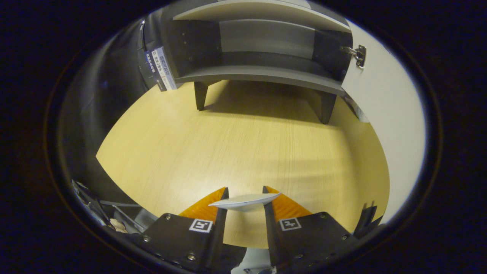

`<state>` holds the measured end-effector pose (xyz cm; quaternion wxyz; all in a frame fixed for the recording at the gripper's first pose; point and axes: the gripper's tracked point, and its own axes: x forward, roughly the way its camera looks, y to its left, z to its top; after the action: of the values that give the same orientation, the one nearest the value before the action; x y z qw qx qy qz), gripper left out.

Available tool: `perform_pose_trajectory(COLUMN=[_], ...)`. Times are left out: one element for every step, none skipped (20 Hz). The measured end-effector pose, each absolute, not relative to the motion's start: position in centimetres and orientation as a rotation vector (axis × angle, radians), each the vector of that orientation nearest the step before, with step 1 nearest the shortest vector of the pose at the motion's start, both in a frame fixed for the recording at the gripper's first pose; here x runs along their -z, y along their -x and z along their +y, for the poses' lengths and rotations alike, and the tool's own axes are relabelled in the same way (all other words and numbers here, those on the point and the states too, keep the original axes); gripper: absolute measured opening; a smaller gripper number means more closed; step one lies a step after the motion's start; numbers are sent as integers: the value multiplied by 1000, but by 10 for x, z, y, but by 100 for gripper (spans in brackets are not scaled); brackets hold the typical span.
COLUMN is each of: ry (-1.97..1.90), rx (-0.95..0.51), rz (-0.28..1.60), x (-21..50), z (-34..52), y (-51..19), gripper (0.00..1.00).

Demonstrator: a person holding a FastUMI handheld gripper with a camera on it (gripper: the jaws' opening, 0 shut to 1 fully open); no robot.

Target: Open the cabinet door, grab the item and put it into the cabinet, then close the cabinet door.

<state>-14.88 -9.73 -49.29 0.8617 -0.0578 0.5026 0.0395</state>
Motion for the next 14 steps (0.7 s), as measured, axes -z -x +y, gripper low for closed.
perform_pose_trajectory(ry=[130, 135, 130, 124, 123, 125, 126, 121, 111, 98, 91, 87, 90, 92], rx=[-79, -75, -74, -73, -69, -66, -60, -57, -53, -49, -42, -36, -27, -19], rz=[1048, 1037, 1022, 1007, 989, 973, 956, 937, 914, 891, 869, 841, 812, 779], x=[491, 485, 478, 469, 458, 446, 435, 422, 408, 394, 379, 363, 345, 329], z=[-99, -99, -98, -95, -97, -96, -95, -93, -91, -90, -90, -90, -92, -93], y=[148, 146, 144, 139, 134, 128, 122, 114, 107, 99, 91, 83, 74, 64], gripper=[49, 49, 49, 49, 49, 49, 49, 49, 49, 49, 49, 49, 49, 49])
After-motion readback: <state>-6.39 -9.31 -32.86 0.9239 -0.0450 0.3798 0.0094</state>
